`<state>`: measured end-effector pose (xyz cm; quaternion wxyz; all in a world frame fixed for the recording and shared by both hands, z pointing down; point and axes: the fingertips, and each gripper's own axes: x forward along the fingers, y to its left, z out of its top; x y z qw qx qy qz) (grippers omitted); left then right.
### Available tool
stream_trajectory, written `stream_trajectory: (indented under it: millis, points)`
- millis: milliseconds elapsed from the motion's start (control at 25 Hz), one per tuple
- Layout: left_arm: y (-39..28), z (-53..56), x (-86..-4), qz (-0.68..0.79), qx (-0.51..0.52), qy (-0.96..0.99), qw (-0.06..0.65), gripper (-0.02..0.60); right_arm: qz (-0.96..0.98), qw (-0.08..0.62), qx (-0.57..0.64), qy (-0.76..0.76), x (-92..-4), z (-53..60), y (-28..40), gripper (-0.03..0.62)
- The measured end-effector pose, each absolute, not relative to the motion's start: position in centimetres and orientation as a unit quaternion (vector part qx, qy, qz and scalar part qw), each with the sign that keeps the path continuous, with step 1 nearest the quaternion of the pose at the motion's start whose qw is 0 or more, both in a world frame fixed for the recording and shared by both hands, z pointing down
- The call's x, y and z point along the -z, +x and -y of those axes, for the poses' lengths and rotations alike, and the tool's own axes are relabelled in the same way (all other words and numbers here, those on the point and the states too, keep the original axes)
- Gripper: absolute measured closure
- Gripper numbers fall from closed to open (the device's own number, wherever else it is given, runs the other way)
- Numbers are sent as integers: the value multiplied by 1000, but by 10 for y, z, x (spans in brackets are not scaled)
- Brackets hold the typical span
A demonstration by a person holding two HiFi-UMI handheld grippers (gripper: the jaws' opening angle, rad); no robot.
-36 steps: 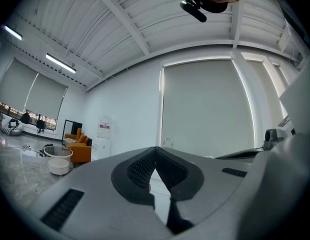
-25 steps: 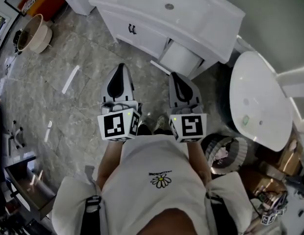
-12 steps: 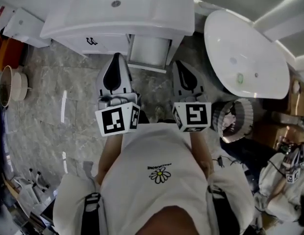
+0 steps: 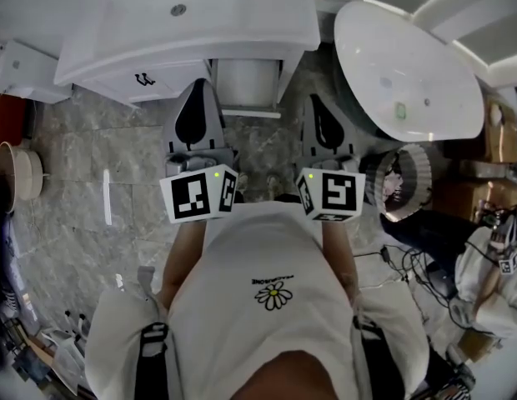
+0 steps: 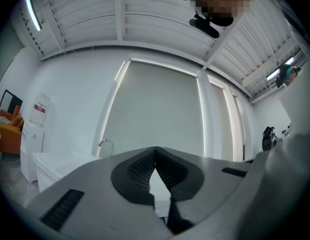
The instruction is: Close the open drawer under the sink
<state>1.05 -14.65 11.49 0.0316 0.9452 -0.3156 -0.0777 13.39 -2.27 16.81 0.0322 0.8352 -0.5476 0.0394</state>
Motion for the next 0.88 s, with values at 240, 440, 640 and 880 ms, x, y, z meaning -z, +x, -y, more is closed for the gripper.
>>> stream_trajectory:
  millis: [240,440,640,880]
  points:
    - [0,150,-117,313,72,947,27,560,545,30,-39,837,-169,29,126,565]
    - [-2,155,-118,301,81,949,38,560,543,28,-42,838,-170,36,129,565]
    - [11,170,-107,298,85,951,5,560,548,36,-41,835,-170,53,135,565]
    - [31,188,-119,305,72,950,-9,560,547,33,-34,836,-169,74,148,565]
